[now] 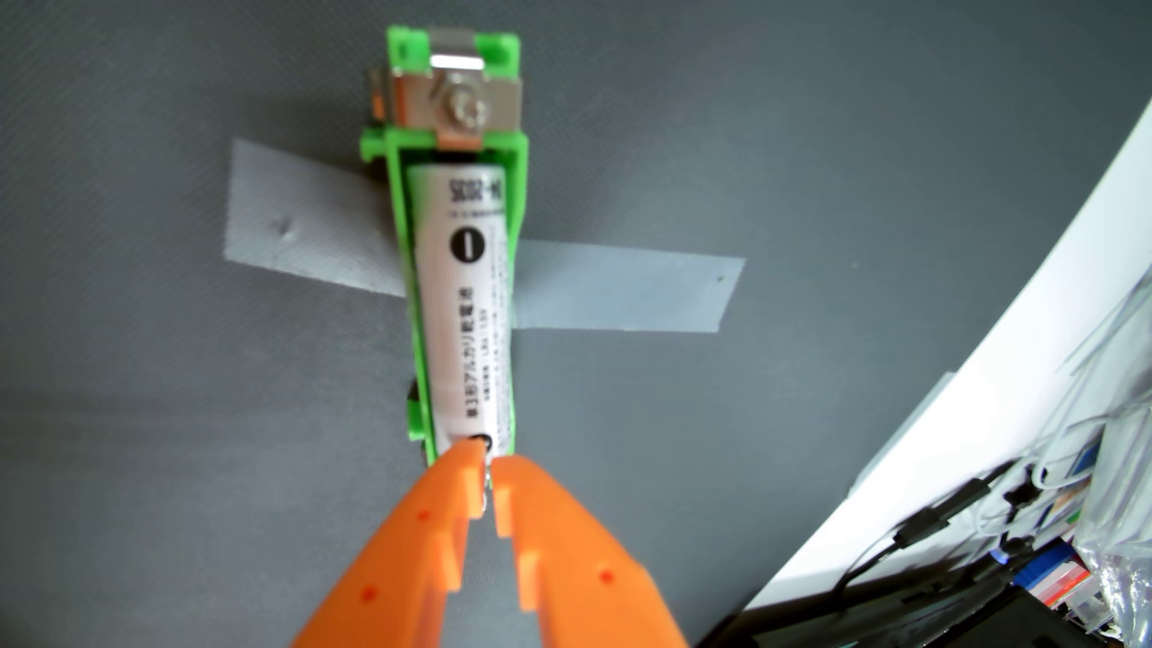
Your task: Insert Battery
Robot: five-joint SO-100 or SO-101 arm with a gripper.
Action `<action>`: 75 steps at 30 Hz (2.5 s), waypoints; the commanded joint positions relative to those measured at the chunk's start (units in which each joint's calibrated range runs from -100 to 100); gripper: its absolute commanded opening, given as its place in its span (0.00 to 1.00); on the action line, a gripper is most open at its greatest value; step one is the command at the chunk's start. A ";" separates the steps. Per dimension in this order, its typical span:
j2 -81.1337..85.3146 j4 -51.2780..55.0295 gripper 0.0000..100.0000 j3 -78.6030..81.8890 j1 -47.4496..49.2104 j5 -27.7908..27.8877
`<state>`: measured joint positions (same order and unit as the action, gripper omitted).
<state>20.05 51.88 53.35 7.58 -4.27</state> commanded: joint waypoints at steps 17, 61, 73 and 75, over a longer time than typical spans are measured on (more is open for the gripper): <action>-0.17 -0.40 0.02 -1.79 0.45 0.30; 38.77 2.82 0.02 17.39 -9.23 4.63; 59.02 1.97 0.02 32.43 -9.70 6.48; 60.94 1.97 0.02 33.78 -9.70 6.43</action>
<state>77.87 54.31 85.90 -2.17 2.02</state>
